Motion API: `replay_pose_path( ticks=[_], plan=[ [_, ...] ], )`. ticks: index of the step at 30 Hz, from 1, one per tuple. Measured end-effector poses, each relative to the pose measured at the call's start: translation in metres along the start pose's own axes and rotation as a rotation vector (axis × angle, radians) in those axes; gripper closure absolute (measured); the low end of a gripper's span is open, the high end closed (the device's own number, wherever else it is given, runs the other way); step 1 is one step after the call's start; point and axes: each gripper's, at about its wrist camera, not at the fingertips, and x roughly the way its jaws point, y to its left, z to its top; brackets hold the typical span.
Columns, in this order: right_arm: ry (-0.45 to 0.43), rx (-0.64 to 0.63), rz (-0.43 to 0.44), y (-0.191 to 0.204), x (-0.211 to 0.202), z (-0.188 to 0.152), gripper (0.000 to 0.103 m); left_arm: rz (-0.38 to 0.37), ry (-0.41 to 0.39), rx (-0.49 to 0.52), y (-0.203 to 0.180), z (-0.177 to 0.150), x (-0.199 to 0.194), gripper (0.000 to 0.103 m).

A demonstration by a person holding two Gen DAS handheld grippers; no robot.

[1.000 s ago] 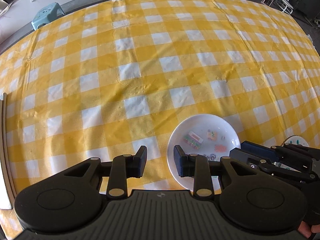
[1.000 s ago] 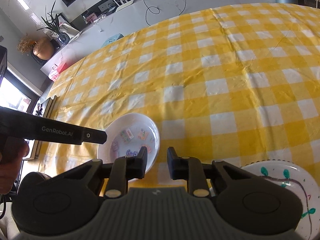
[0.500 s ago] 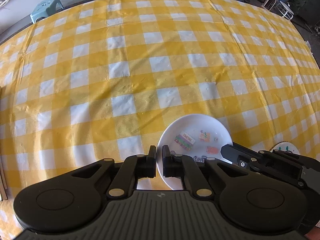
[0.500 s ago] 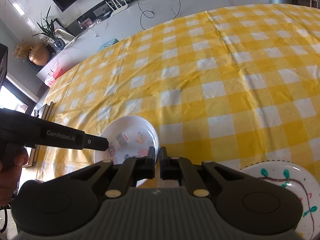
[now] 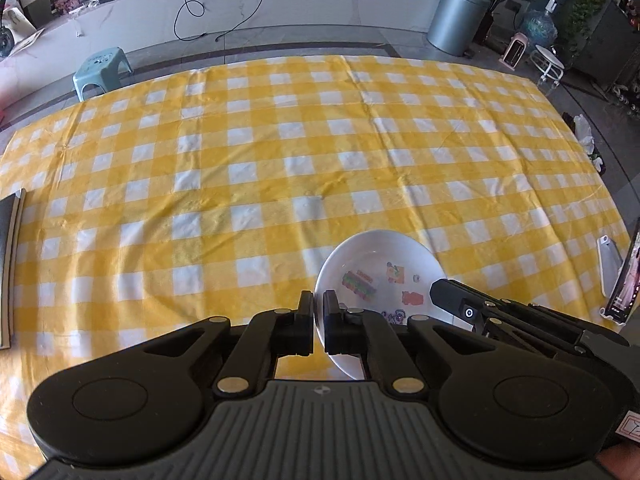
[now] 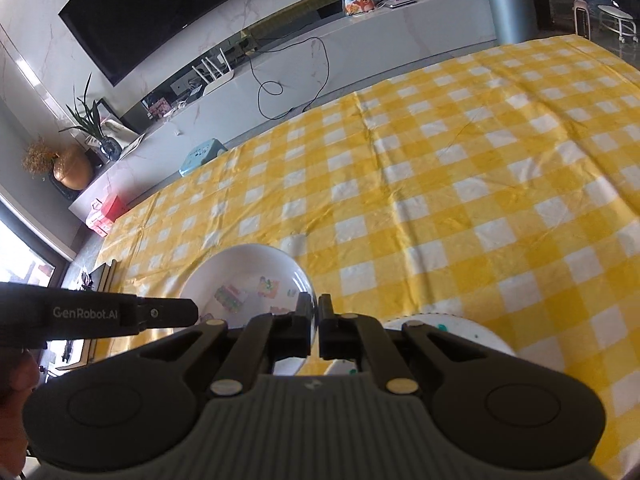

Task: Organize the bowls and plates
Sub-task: 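Close both grippers on the rim of the small sticker plate, then lower the sticker plate with both grippers onto the 'Fruity' plate, then open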

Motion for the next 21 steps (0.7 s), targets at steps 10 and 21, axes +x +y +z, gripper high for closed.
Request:
replay_pose_path(
  ticks=[10, 21],
  plan=[
    [-0.002, 0.009, -0.029, -0.049, -0.049, -0.023, 0.103, -0.089, -0.038, -0.103, -0.035, -0.05, -0.003, 0.101],
    [0.063, -0.022, -0.073, -0.063, -0.044, -0.045, 0.103, -0.021, -0.034, -0.156, -0.051, -0.083, 0.022, 0.101]
  ],
)
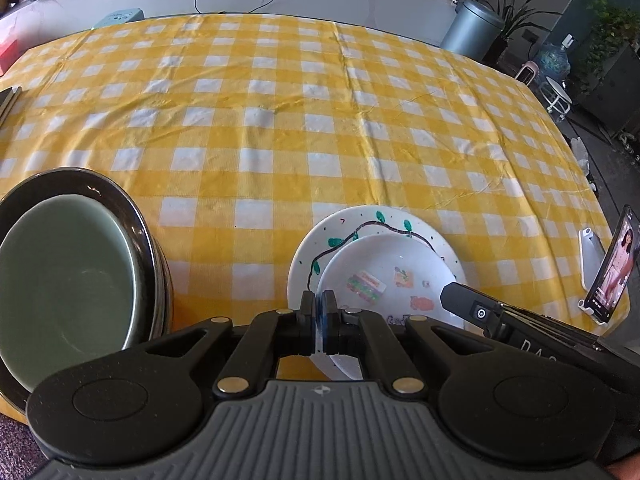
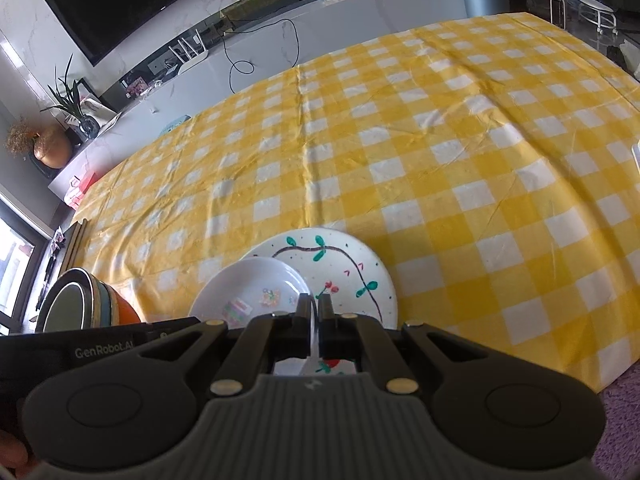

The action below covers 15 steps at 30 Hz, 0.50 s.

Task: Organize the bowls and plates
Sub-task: 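Lower the sticker plate with both grippers onto the 'Fruity' plate, then open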

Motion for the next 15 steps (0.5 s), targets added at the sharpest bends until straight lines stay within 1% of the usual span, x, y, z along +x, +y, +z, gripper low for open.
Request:
replay_pose_path(
  ticks=[4, 9, 15],
  plan=[
    [-0.014, -0.012, -0.036, -0.003, 0.003, 0.002, 0.103, -0.011, -0.004, -0.006, -0.006, -0.002, 0.01, 0.1],
    [-0.002, -0.002, -0.033, -0.01, 0.01, 0.002, 0.103, 0.031, -0.006, 0.028, -0.013, -0.004, 0.021, 0.099],
    [-0.009, -0.03, -0.058, -0.008, 0.016, 0.002, 0.103, 0.045, -0.017, 0.052, -0.018, -0.005, 0.025, 0.1]
  ],
)
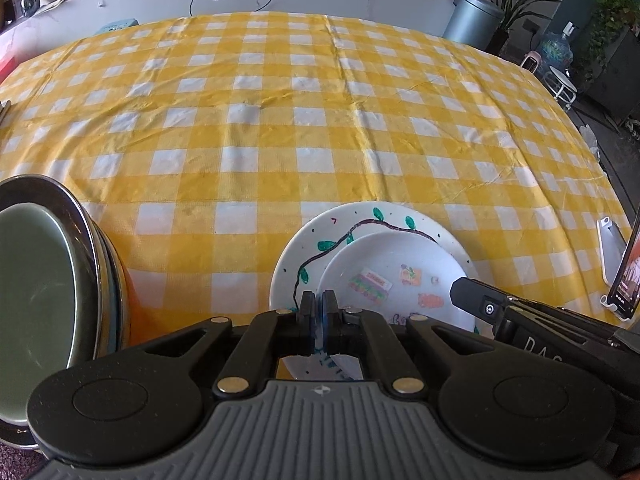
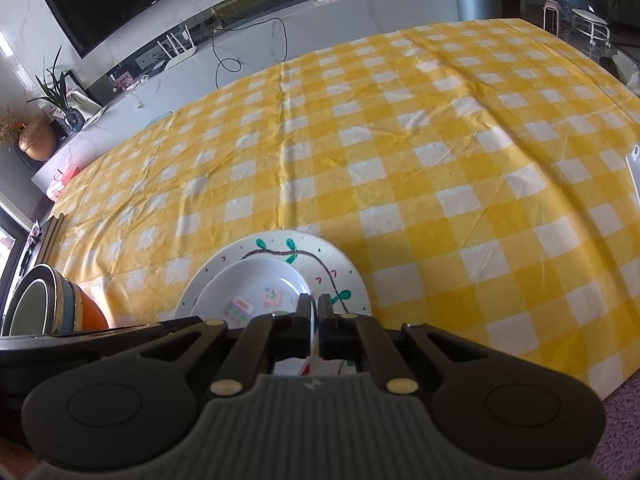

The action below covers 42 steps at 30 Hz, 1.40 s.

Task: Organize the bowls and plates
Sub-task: 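Lower the sticker plate with both grippers onto the 'Fruity' plate, then open, then move both open grippers to the rim of the stacked bowls and close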

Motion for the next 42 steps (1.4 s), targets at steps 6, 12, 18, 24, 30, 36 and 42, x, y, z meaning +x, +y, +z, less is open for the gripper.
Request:
replay_pose_path(
  ticks=[6, 12, 18, 24, 30, 36, 42],
  plan=[
    [-0.003, -0.017, -0.016, 0.001, 0.003, 0.0, 0.101, 0.027, -0.012, 0.049, -0.006, -0.001, -0.001, 0.1],
    [-0.022, -0.025, -0.025, 0.003, 0.0, 0.001, 0.098, 0.016, -0.015, 0.039, -0.002, -0.002, -0.002, 0.096],
    [-0.049, -0.054, -0.034, 0.011, -0.008, 0.002, 0.083, -0.001, -0.053, 0.039, -0.002, -0.003, -0.015, 0.081],
    [-0.073, -0.068, -0.048, 0.017, -0.019, 0.003, 0.071, 0.011, -0.1, 0.074, -0.003, -0.003, -0.04, 0.073],
    [-0.087, -0.1, -0.021, 0.034, -0.032, 0.001, 0.06, 0.028, -0.142, 0.062, 0.011, -0.003, -0.071, 0.06],
    [-0.078, -0.119, 0.047, 0.058, -0.042, -0.003, 0.048, 0.024, -0.195, -0.005, 0.04, -0.004, -0.098, 0.053],
    [-0.043, -0.119, 0.142, 0.085, -0.045, -0.007, 0.037, 0.034, -0.255, -0.085, 0.077, -0.005, -0.122, 0.048]
  ],
)
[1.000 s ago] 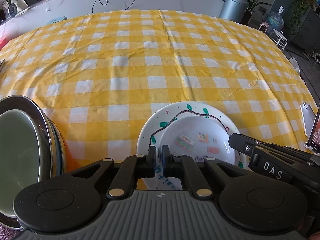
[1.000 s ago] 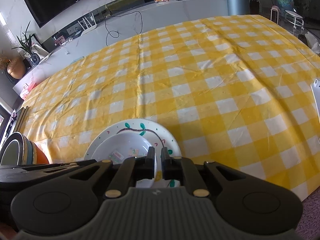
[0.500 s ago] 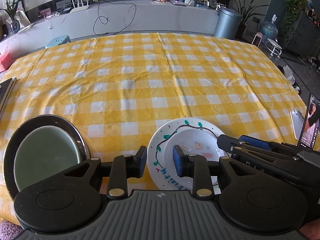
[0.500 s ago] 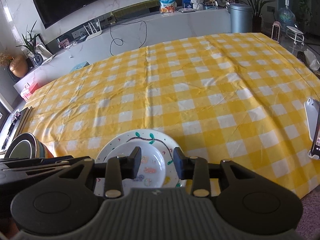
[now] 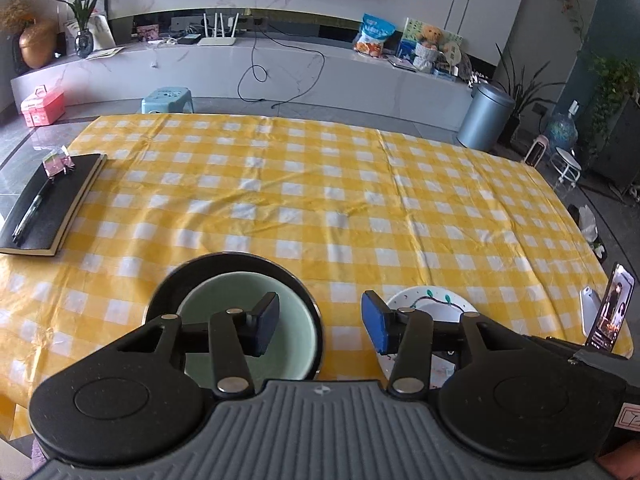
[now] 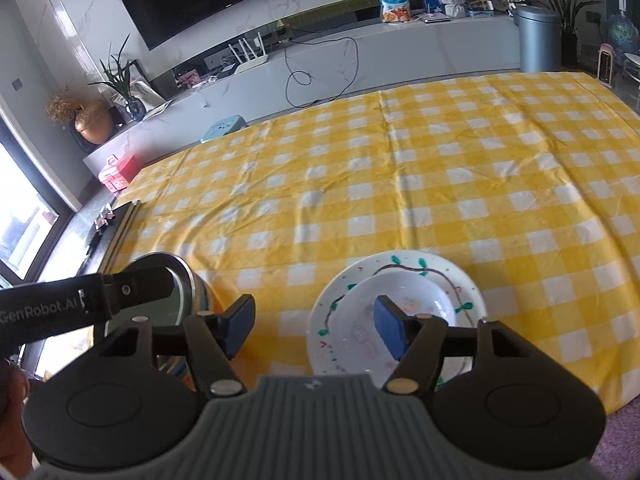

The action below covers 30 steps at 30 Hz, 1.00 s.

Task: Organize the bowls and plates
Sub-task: 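Move both open grippers to the rim of the stacked bowls and close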

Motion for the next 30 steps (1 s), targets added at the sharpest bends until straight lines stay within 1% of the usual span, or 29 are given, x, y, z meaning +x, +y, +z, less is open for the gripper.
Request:
replay_pose_path(
  ticks=[5, 8, 9, 13, 21, 26, 30],
  plan=[
    [0.059, 0.048, 0.075, 0.019, 0.01, -0.002, 0.036, 0.04, -0.019, -0.072, 0.035, 0.001, -0.008, 0.047],
    [0.072, 0.047, 0.09, 0.031, 0.015, -0.002, 0.036, 0.059, -0.017, -0.133, 0.06, -0.001, -0.009, 0.044],
    [0.076, 0.044, 0.094, 0.035, 0.017, -0.002, 0.035, 0.063, -0.018, -0.154, 0.067, -0.002, -0.009, 0.041],
    [0.108, 0.053, 0.103, 0.048, 0.03, -0.002, 0.031, 0.072, -0.009, -0.22, 0.091, -0.005, -0.005, 0.037],
    [0.193, 0.093, 0.09, 0.06, 0.06, -0.006, 0.031, 0.014, 0.068, -0.337, 0.124, -0.023, 0.017, 0.035],
    [0.234, 0.121, 0.09, 0.06, 0.076, -0.008, 0.031, -0.083, 0.127, -0.431, 0.138, -0.033, 0.035, 0.035],
    [0.259, 0.124, 0.079, 0.063, 0.088, -0.009, 0.031, -0.083, 0.152, -0.452, 0.143, -0.036, 0.044, 0.035]
  ],
)
